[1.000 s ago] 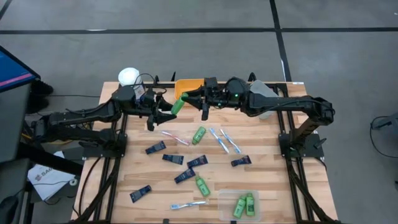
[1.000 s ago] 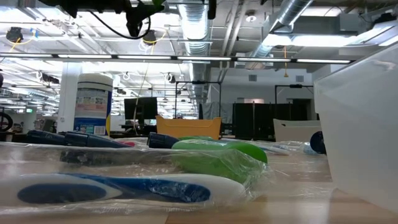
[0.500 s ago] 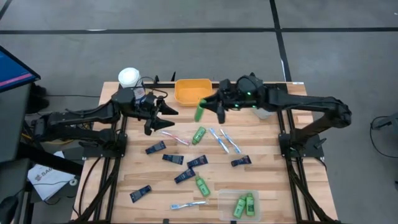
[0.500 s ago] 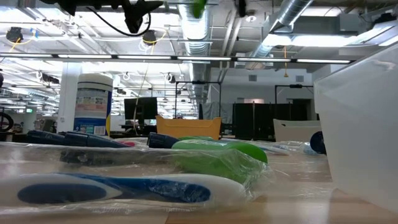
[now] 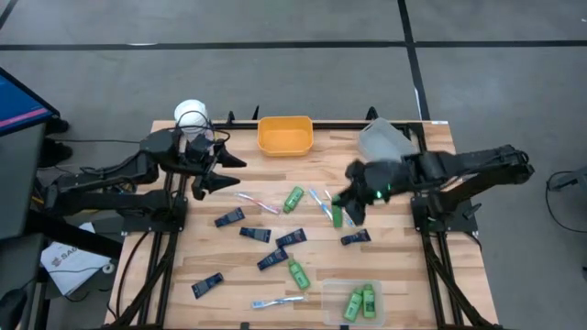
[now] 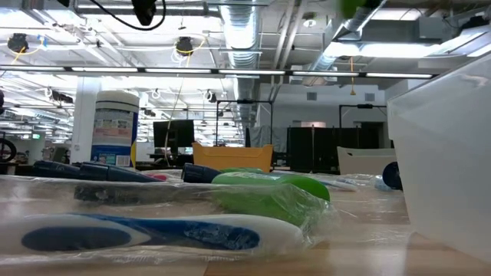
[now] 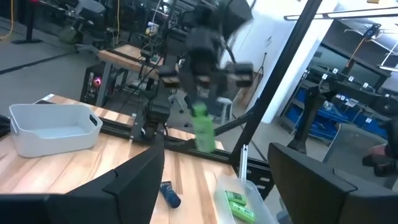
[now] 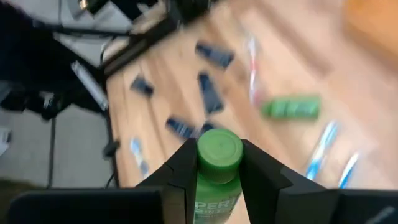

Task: Pick & Place Travel size toiletries
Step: Put the green shampoo into the transparent bin

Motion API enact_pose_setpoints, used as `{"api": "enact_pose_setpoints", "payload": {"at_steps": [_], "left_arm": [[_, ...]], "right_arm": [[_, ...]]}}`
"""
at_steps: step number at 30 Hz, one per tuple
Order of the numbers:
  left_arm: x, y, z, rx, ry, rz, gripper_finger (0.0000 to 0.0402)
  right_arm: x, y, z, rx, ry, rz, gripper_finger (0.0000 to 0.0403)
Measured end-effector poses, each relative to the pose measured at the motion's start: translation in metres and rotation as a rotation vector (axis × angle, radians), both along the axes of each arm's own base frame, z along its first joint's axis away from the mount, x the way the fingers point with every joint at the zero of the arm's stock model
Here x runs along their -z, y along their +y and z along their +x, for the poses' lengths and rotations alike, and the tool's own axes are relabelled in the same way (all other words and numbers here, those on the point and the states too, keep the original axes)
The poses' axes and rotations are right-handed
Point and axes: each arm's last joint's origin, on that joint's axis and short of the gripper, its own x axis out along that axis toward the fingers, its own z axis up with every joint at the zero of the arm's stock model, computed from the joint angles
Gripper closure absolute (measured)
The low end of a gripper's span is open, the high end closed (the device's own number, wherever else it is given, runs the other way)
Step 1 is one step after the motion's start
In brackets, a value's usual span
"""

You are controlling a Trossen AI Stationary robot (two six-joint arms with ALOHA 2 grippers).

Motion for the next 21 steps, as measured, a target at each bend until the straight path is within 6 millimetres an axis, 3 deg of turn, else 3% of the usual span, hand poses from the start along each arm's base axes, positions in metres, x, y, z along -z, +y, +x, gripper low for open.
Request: {"api": "enact_pose_setpoints", "payload": {"at_steps": [13,21], "left_arm": [[-0.002,-0.001,-0.004,-0.006,-0.014,0.003,0.0121],[-0.002,-0.001,-0.004,-0.006,-0.009,0.001,0.0121]], "right_arm": [[0.059,0.118,-0.001,-0.025,0.312,0.220,0.0321],[0.100,0.152,0.016,-0.069,0.426,0.234,0.0321]]}}
